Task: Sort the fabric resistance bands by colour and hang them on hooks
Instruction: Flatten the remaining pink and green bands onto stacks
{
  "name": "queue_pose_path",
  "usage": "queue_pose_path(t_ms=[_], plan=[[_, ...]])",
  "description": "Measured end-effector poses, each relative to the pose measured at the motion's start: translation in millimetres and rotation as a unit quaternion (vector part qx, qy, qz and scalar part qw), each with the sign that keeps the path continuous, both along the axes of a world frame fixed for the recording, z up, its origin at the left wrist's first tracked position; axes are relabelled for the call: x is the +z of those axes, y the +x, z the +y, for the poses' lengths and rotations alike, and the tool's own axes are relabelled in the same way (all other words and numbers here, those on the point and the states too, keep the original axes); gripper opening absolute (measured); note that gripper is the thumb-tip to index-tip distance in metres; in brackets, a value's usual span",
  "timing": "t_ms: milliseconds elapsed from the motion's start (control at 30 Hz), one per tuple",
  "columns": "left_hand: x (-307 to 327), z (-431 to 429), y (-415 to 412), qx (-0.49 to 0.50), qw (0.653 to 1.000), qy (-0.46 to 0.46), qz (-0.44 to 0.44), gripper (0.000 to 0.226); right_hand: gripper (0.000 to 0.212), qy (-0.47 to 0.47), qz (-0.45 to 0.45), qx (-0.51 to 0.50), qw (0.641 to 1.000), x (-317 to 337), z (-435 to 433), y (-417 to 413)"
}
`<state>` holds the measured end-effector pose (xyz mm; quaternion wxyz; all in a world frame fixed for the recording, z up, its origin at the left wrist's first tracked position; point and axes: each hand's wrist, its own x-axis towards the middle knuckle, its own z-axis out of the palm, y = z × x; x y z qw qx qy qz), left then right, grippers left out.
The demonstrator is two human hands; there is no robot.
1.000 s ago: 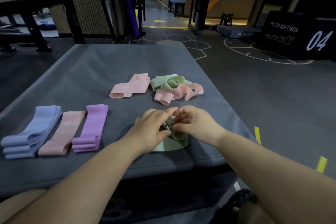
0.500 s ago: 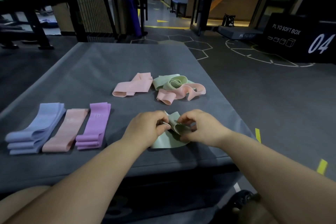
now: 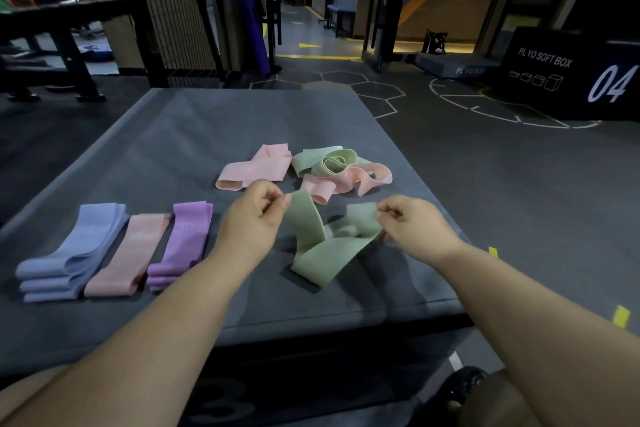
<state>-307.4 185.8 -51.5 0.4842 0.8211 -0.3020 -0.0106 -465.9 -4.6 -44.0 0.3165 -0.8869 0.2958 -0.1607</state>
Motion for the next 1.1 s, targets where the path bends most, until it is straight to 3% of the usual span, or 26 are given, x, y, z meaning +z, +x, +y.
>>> queue_pose_path(t_ms=[167, 300, 433, 567, 733, 967, 1100], plan=[[-2.5, 2.6, 9.8, 0.038, 0.988, -0.092, 0.12, 0.017, 0.018, 0.091, -0.069, -0.069, 0.991, 6.6, -18.8, -0.5], [-1.3, 3.0, 8.0, 0.042, 0.98, -0.12, 0.156, 0.019, 0.016, 0.218, -0.093, -0.09, 0.967, 4.9, -28.3, -2.4], [1.3, 3.5, 3.7, 0.025, 0.977, -0.116, 0.178, 0.017, 0.013, 0.268, -0.072, -0.08, 0.957, 0.3, -29.0, -1.3], [1.6, 4.5, 3.0, 0.002, 0.973, -0.099, 0.207, 0.015, 0.002, 0.233, -0.042, -0.049, 0.97, -1.7, -24.6, -1.1], [3.7, 8.4, 0.1, -0.008, 0.98, -0.077, 0.186, 0.012, 0.01, 0.202, -0.04, -0.003, 0.979, -1.9, -19.5, -3.0], [6.1, 8.7, -0.6, -0.024, 0.981, -0.058, 0.183, 0.013, 0.033, 0.174, -0.091, -0.019, 0.98, -0.9, -19.6, -1.3], [5.4, 10.9, 0.8, -0.024, 0.988, -0.032, 0.147, 0.013, 0.033, 0.171, -0.086, -0.033, 0.981, 0.4, -20.0, -1.0]])
